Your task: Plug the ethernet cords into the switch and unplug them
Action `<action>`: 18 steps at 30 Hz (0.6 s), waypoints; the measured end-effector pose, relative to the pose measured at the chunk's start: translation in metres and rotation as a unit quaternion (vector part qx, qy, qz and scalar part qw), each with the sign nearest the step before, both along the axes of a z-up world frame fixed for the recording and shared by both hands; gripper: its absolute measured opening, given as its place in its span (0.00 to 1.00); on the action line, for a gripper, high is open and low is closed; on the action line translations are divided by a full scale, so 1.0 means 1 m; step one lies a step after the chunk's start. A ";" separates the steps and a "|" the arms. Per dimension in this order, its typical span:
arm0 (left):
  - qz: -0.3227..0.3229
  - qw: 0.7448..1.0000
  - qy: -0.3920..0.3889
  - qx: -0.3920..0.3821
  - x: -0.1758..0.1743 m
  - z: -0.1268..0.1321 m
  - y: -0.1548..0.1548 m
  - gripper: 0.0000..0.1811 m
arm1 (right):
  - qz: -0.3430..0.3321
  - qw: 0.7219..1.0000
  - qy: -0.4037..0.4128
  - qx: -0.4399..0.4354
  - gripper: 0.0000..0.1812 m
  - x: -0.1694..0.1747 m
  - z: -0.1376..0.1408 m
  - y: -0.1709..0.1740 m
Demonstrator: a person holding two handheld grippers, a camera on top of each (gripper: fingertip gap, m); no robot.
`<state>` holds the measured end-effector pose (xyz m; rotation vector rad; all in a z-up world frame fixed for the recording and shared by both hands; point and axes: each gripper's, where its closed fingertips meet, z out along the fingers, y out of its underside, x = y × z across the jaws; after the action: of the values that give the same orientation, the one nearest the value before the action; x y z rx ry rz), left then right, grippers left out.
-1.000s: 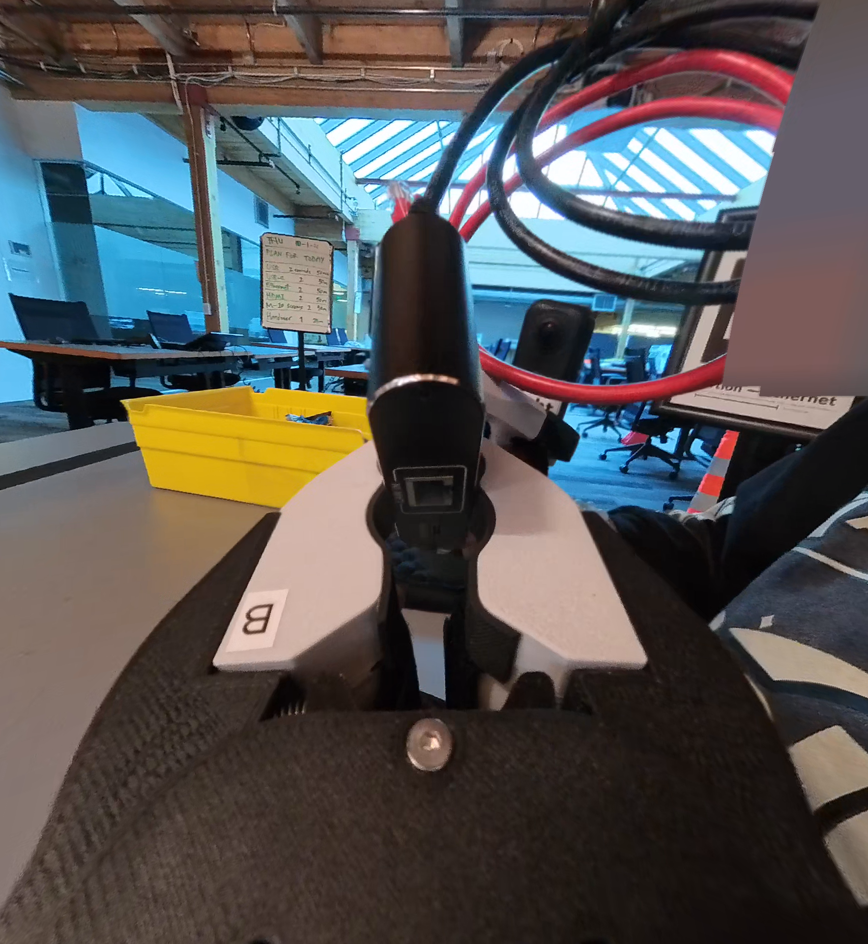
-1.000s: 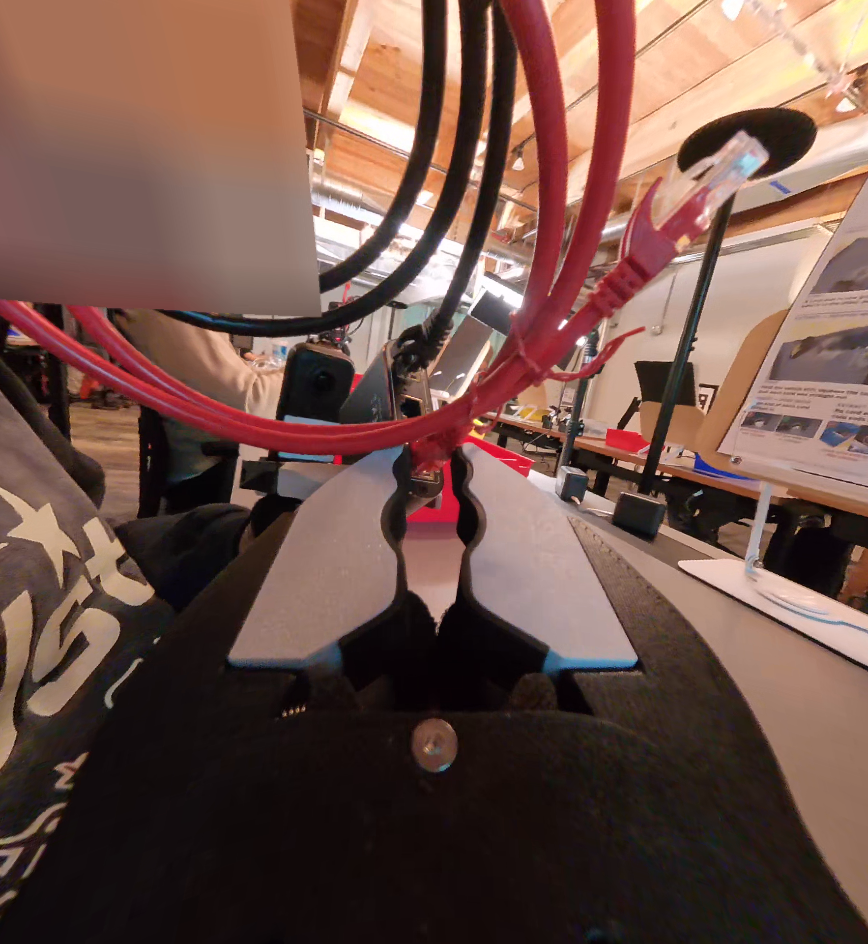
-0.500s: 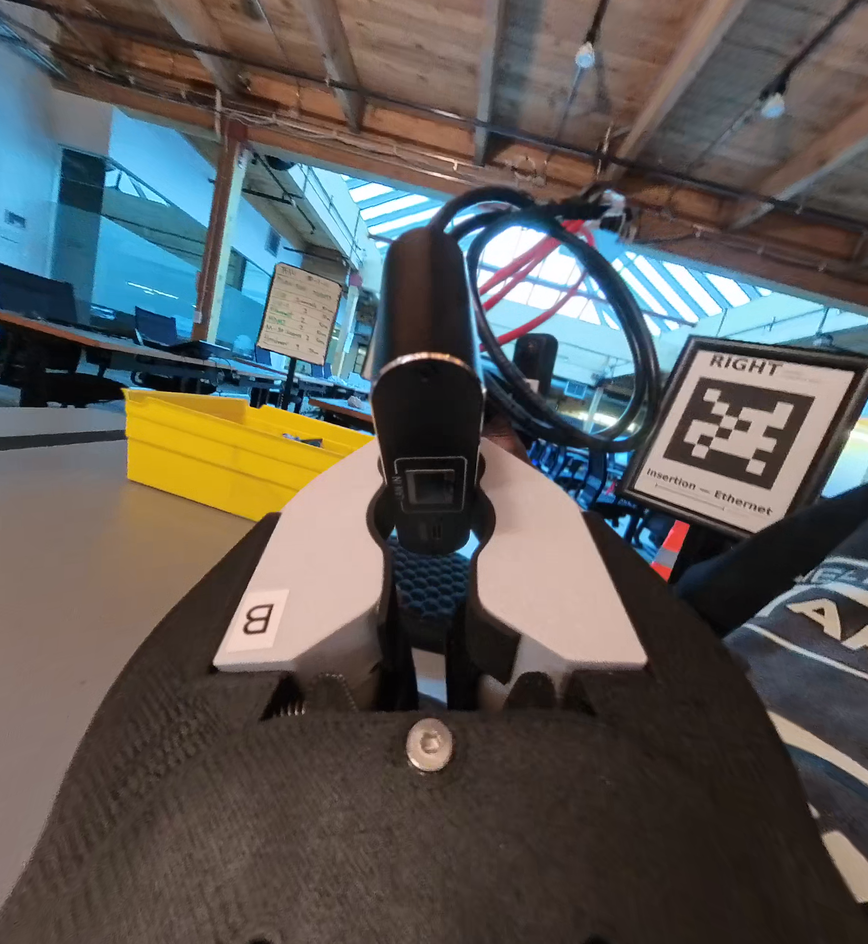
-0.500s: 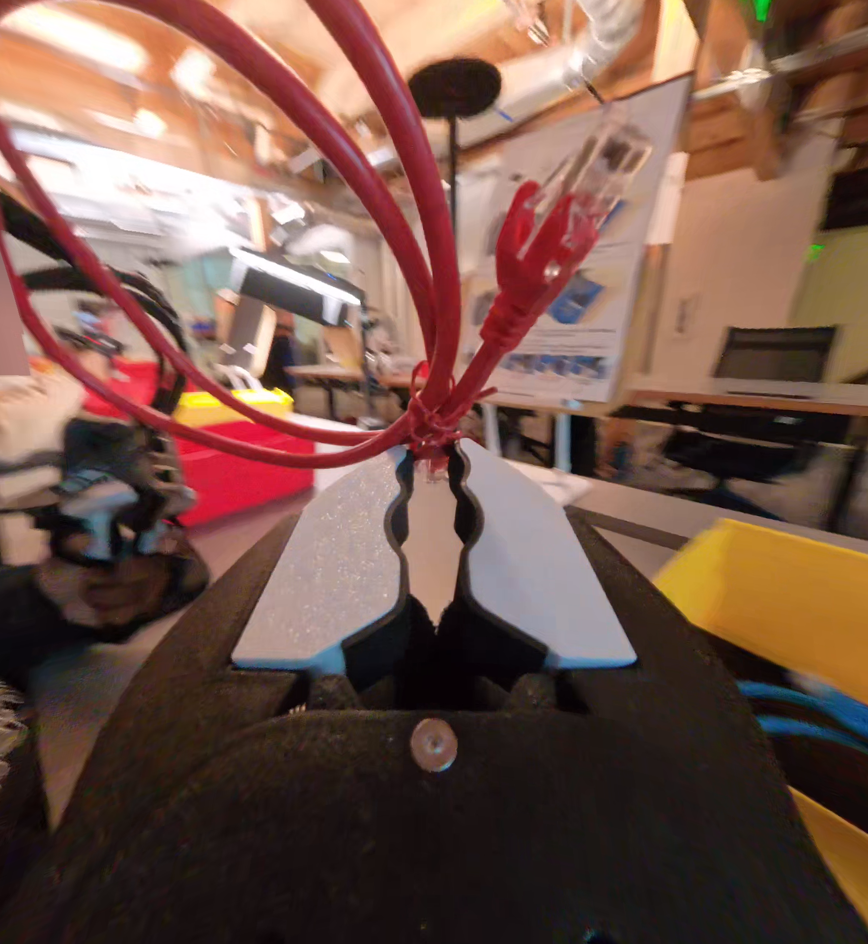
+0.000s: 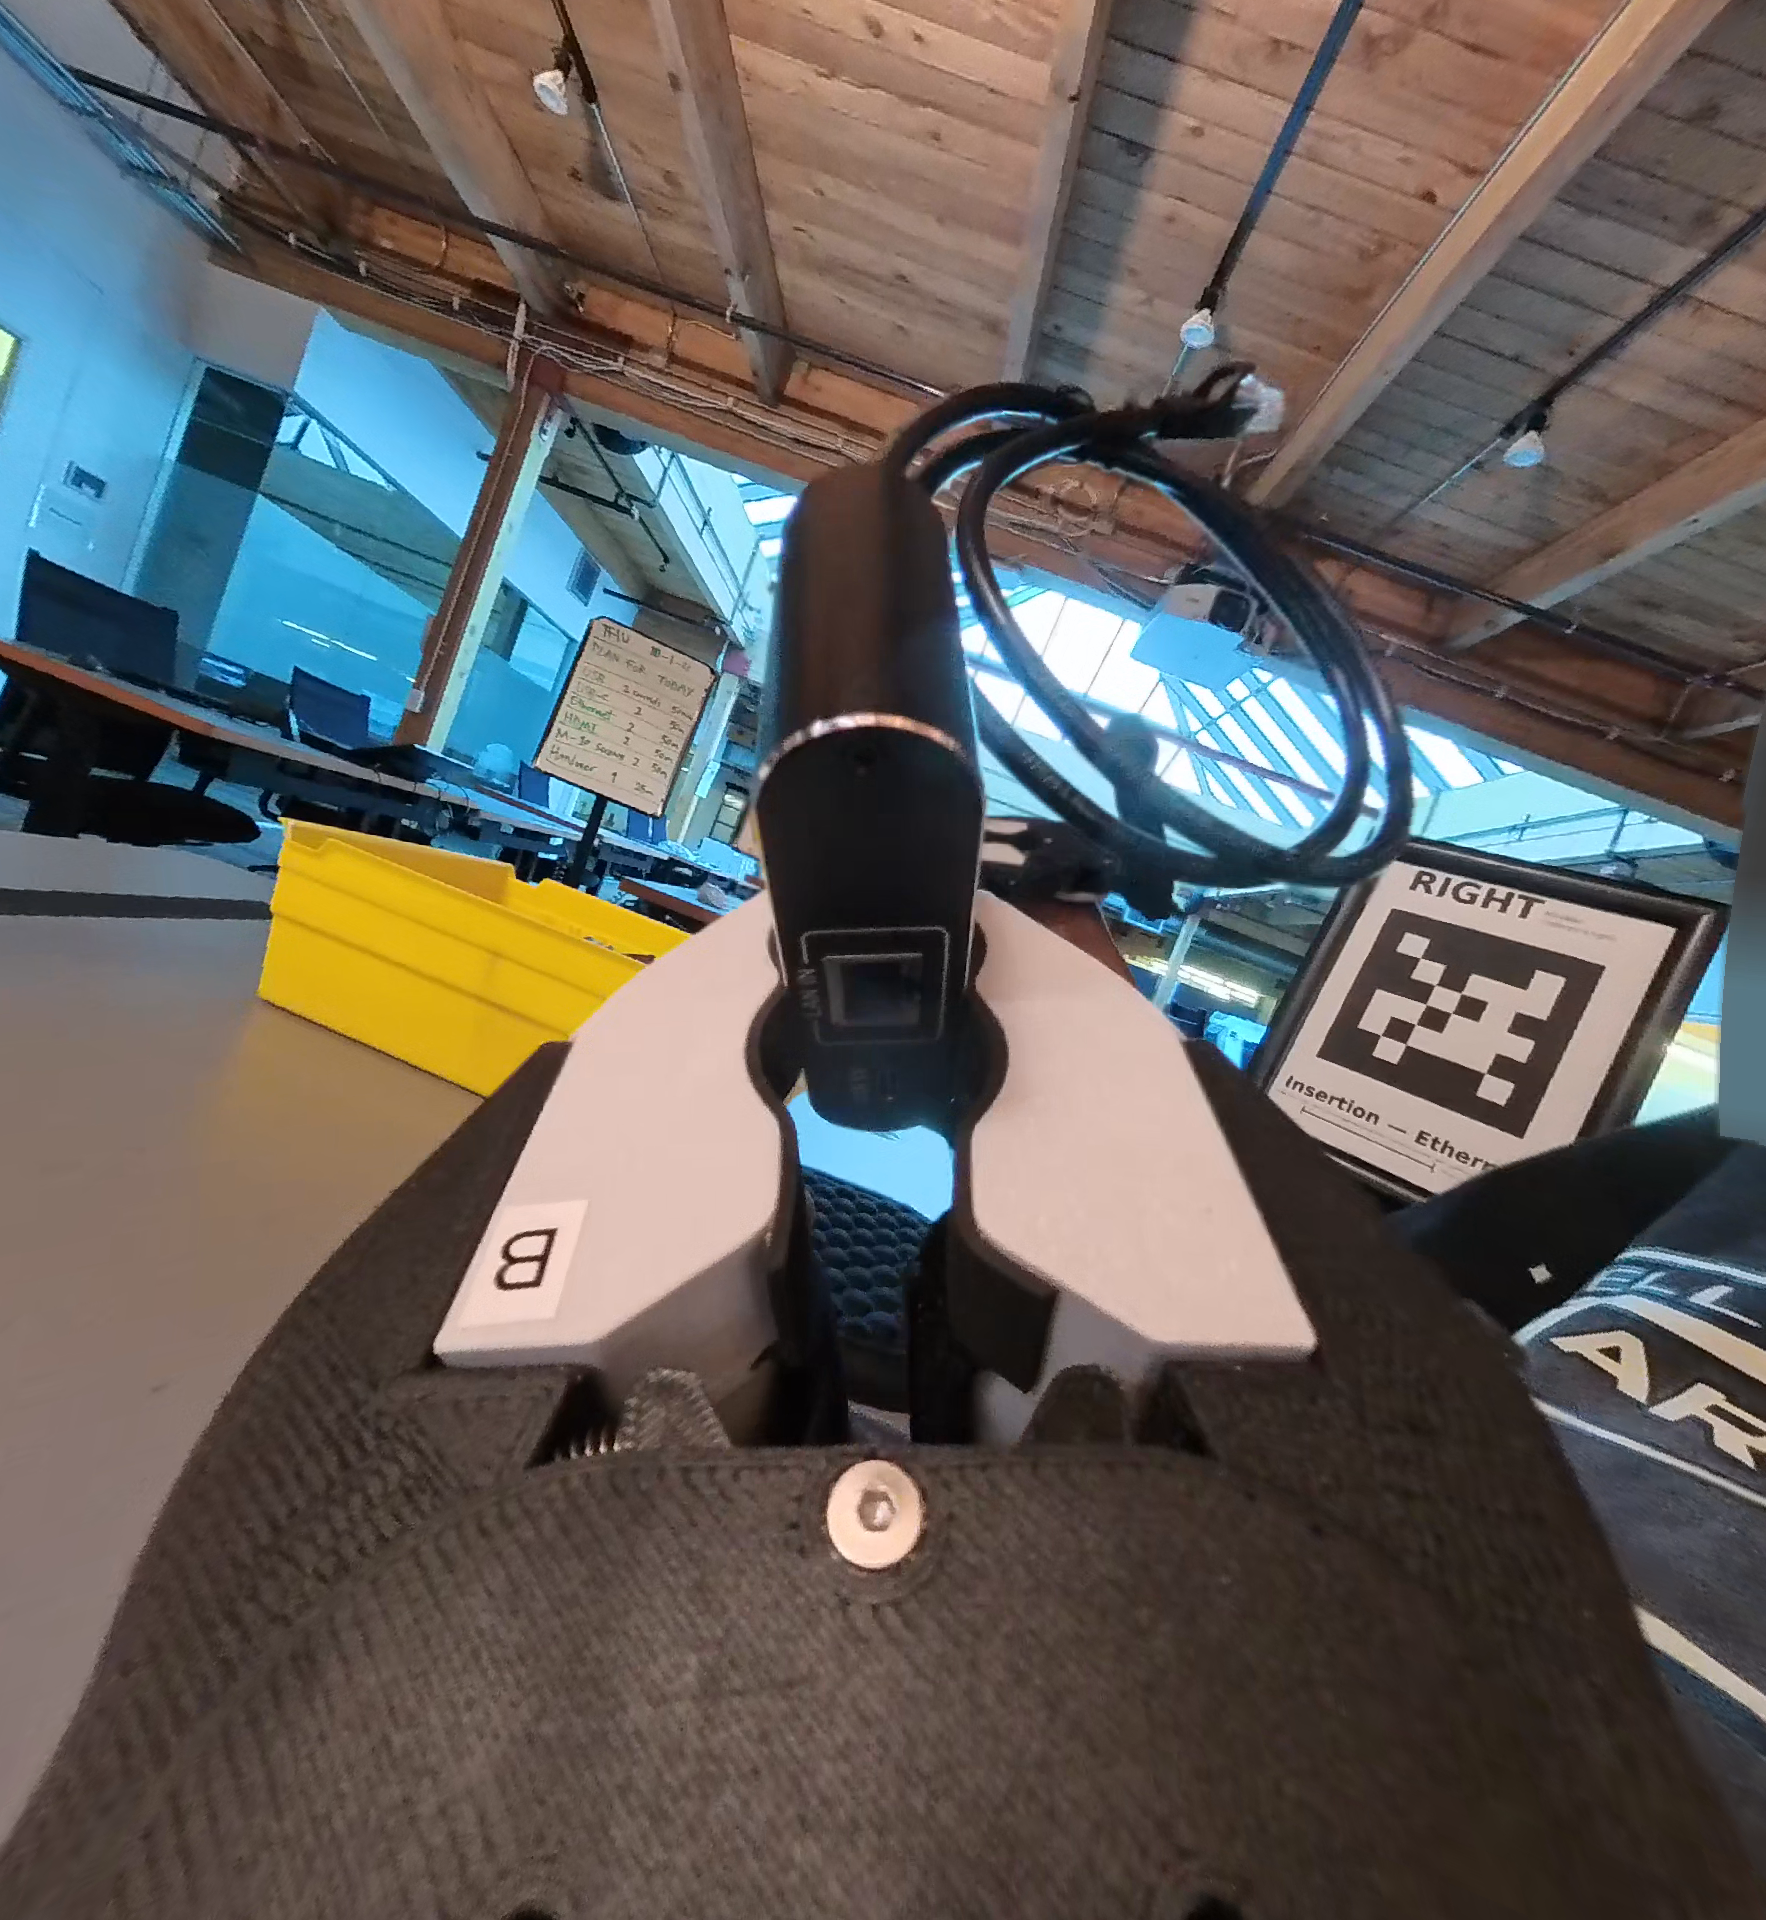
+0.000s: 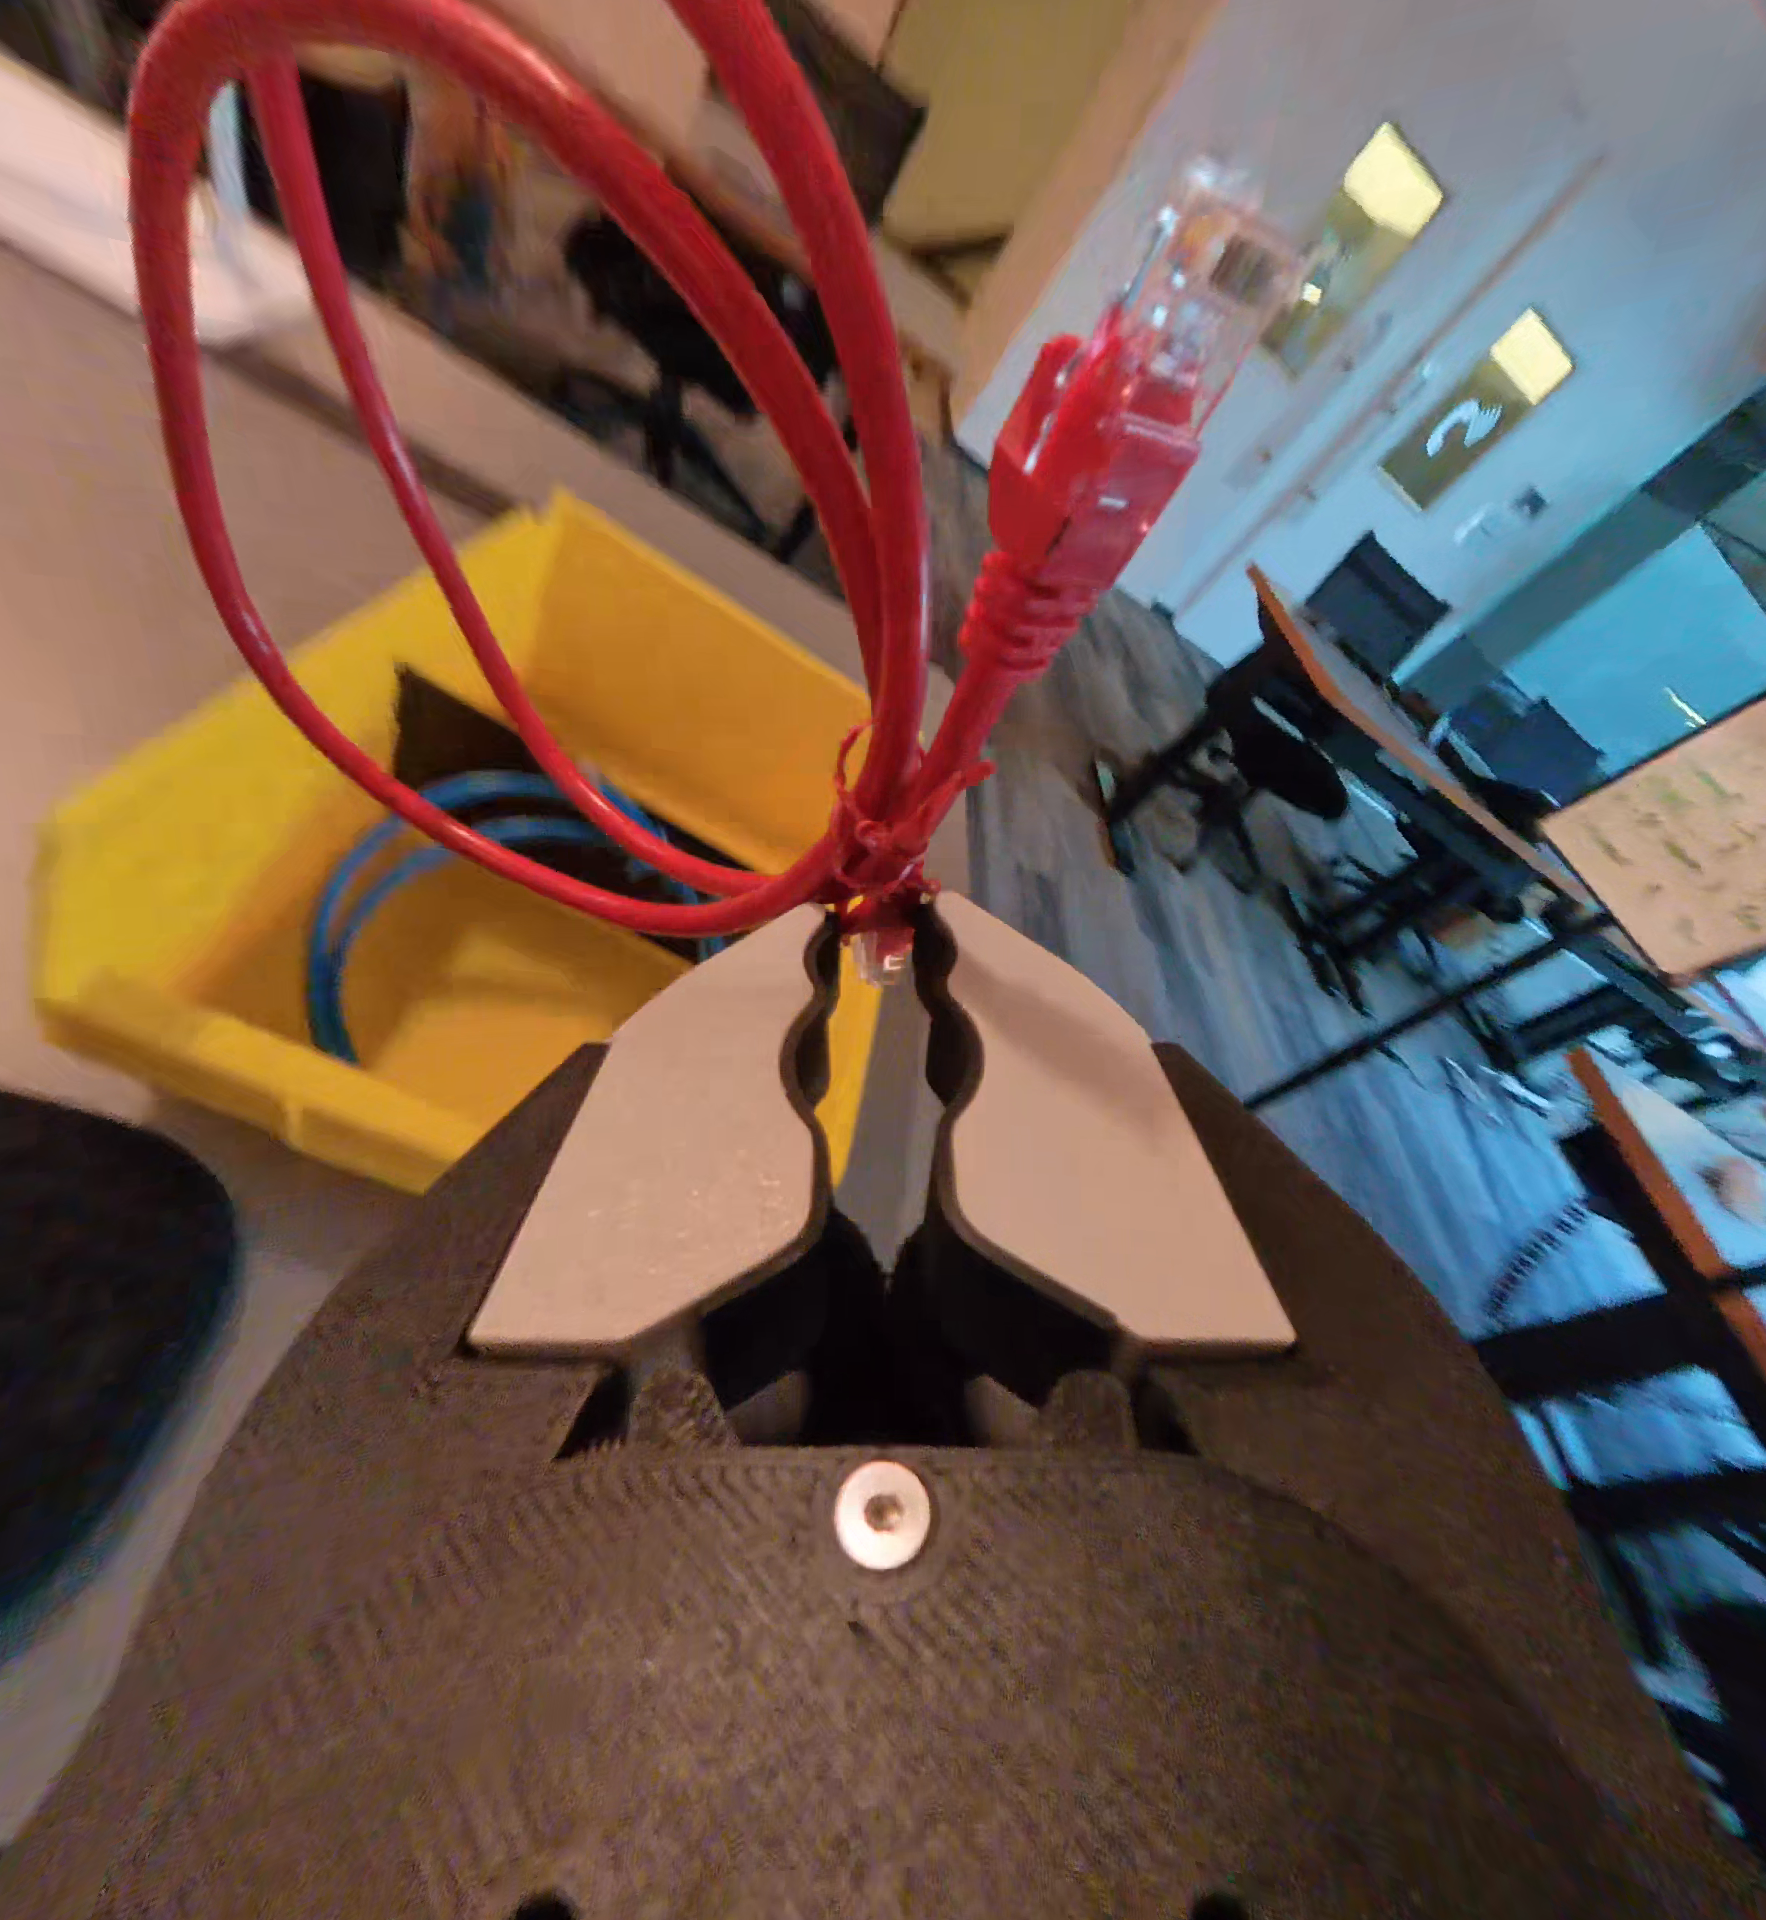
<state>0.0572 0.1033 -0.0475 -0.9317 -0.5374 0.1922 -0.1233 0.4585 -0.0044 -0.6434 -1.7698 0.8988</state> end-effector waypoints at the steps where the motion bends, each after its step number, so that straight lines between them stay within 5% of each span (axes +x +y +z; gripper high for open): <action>1: -0.002 1.000 -0.001 -0.003 0.000 -0.001 0.001 0.14 | -0.012 0.999 -0.013 0.030 0.07 -0.001 -0.009 0.005; 13: -0.006 1.000 0.008 -0.019 0.004 -0.001 0.006 0.14 | 0.019 0.977 -0.195 0.079 0.07 -0.032 -0.102 -0.001; 18: -0.006 1.000 0.007 -0.020 0.003 -0.002 0.006 0.14 | -0.026 0.963 -0.253 0.091 0.08 -0.047 -0.134 0.006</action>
<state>0.0603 0.1094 -0.0495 -0.9714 -0.5169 0.1985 -0.1705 0.4645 -0.1385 -0.8469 -2.2458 0.5520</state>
